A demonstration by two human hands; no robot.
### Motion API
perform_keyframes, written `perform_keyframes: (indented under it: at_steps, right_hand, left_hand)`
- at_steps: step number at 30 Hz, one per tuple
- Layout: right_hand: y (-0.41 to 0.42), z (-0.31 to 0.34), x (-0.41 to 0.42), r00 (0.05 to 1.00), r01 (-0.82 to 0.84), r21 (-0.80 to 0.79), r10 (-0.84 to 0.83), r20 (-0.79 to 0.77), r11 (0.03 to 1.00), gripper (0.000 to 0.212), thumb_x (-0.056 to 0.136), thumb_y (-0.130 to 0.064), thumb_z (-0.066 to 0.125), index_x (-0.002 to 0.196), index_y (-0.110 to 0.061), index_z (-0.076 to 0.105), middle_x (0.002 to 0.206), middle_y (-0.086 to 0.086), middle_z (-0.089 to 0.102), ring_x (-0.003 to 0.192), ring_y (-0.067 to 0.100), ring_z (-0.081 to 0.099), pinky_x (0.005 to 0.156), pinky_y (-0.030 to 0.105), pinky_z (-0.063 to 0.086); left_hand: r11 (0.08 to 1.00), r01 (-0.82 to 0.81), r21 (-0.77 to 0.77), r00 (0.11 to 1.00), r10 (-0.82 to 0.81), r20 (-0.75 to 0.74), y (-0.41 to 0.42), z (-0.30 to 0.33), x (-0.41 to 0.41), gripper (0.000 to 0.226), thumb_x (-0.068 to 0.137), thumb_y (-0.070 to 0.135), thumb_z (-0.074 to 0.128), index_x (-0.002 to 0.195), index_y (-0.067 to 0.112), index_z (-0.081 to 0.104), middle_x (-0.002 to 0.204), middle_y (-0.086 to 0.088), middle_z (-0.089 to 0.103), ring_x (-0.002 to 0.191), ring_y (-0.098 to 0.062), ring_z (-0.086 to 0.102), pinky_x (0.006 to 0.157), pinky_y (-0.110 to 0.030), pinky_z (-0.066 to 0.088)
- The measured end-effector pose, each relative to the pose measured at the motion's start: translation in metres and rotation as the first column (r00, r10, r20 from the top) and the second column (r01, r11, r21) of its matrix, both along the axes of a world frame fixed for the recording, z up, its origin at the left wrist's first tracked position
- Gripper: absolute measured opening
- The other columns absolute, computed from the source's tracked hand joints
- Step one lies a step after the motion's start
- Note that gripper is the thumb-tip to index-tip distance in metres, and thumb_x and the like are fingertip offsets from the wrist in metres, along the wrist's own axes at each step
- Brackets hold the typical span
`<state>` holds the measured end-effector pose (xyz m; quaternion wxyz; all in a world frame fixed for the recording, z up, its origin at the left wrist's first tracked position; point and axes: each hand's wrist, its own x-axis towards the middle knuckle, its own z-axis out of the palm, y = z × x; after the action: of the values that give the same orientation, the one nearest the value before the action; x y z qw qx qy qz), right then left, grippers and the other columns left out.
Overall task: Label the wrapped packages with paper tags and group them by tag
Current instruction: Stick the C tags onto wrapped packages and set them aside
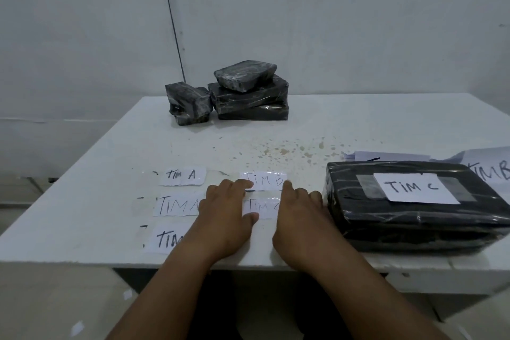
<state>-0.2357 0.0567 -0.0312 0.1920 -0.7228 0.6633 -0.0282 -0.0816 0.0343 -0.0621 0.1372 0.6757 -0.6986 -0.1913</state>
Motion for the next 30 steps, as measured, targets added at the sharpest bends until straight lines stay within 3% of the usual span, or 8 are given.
perform_keyframes:
  at_steps: [7, 11, 14, 19, 22, 25, 27, 30]
  right_hand:
    - [-0.005, -0.005, 0.000, 0.997, 0.028, 0.007, -0.029, 0.069, 1.000, 0.089, 0.091, -0.012, 0.052, 0.161, -0.014, -0.002, 0.151, 0.006, 0.028, 0.135, 0.028, 0.026, 0.111, 0.036, 0.029]
    - [-0.009, -0.007, -0.005, 0.988, 0.049, -0.009, -0.047, 0.149, 0.999, 0.085, 0.094, -0.013, 0.055, 0.161, -0.019, 0.004, 0.151, 0.006, 0.028, 0.137, 0.026, 0.025, 0.111, 0.035, 0.030]
    - [-0.010, -0.009, -0.008, 0.979, 0.057, -0.022, -0.052, 0.199, 0.998, 0.087, 0.094, -0.013, 0.057, 0.160, -0.022, 0.002, 0.153, 0.004, 0.024, 0.139, 0.025, 0.022, 0.111, 0.034, 0.029]
    - [-0.012, -0.009, -0.012, 0.940, 0.061, -0.036, -0.045, 0.338, 0.997, 0.088, 0.096, -0.014, 0.056, 0.161, -0.030, -0.002, 0.159, -0.001, 0.019, 0.145, 0.023, 0.016, 0.116, 0.038, 0.027]
    - [-0.013, -0.007, -0.014, 0.843, 0.105, -0.057, -0.059, 0.535, 0.993, 0.074, 0.101, -0.019, 0.054, 0.159, -0.035, 0.011, 0.154, -0.004, 0.035, 0.138, 0.017, 0.035, 0.112, 0.033, 0.037]
    - [-0.014, -0.003, -0.013, 0.714, 0.183, -0.043, -0.103, 0.692, 0.982, 0.053, 0.104, -0.022, 0.054, 0.149, -0.037, 0.032, 0.122, -0.015, 0.054, 0.103, 0.001, 0.059, 0.072, 0.002, 0.043]
    - [-0.016, -0.001, -0.013, 0.635, 0.240, -0.041, -0.125, 0.762, 0.970, 0.042, 0.104, -0.023, 0.055, 0.141, -0.038, 0.042, 0.110, -0.014, 0.059, 0.091, 0.000, 0.063, 0.058, 0.001, 0.043]
    - [-0.016, 0.004, -0.010, 0.536, 0.322, -0.064, -0.126, 0.835, 0.945, 0.027, 0.101, -0.021, 0.060, 0.123, -0.037, 0.057, 0.104, -0.011, 0.067, 0.088, 0.006, 0.070, 0.072, 0.018, 0.055]
  left_hand:
    - [1.000, -0.005, -0.017, 0.998, 0.004, -0.061, -0.011, -0.003, 0.004, 0.030, 0.100, 0.040, 0.058, 0.129, 0.035, 0.058, 0.131, 0.007, 0.050, 0.131, -0.016, 0.038, 0.112, -0.040, 0.036]
    - [0.996, -0.060, -0.069, 0.995, 0.054, -0.089, -0.016, -0.004, -0.002, 0.006, 0.100, 0.033, 0.060, 0.098, 0.039, 0.062, 0.116, 0.008, 0.056, 0.119, -0.016, 0.044, 0.105, -0.039, 0.041]
    - [0.991, -0.066, -0.115, 0.993, 0.054, -0.105, -0.018, -0.005, -0.004, 0.025, 0.099, 0.025, 0.059, 0.077, 0.037, 0.056, 0.102, 0.011, 0.058, 0.107, -0.017, 0.049, 0.098, -0.043, 0.045]
    - [0.996, -0.052, -0.074, 0.974, 0.034, -0.222, -0.014, 0.008, 0.007, 0.018, 0.102, 0.028, 0.057, 0.085, 0.031, 0.060, 0.089, 0.014, 0.065, 0.089, -0.008, 0.059, 0.088, -0.036, 0.050]
    - [0.995, -0.048, -0.082, 0.947, 0.019, -0.321, -0.012, 0.021, 0.018, 0.015, 0.102, 0.028, 0.059, 0.087, 0.031, 0.063, 0.089, 0.010, 0.067, 0.080, -0.007, 0.060, 0.064, -0.019, 0.046]
    - [0.989, -0.034, -0.142, 0.925, -0.023, -0.378, -0.009, 0.031, 0.025, 0.013, 0.101, 0.029, 0.061, 0.088, 0.031, 0.065, 0.087, 0.011, 0.067, 0.069, 0.000, 0.054, 0.060, -0.013, 0.041]
    - [0.983, -0.020, -0.181, 0.908, -0.058, -0.414, -0.009, 0.036, 0.028, 0.012, 0.099, 0.029, 0.064, 0.087, 0.032, 0.066, 0.087, 0.011, 0.068, 0.065, 0.000, 0.052, 0.059, -0.011, 0.042]
    - [0.979, -0.053, -0.196, 0.879, -0.048, -0.475, -0.008, 0.044, 0.030, 0.006, 0.094, 0.032, 0.071, 0.095, 0.037, 0.067, 0.086, 0.009, 0.071, 0.064, -0.001, 0.056, 0.060, -0.012, 0.042]
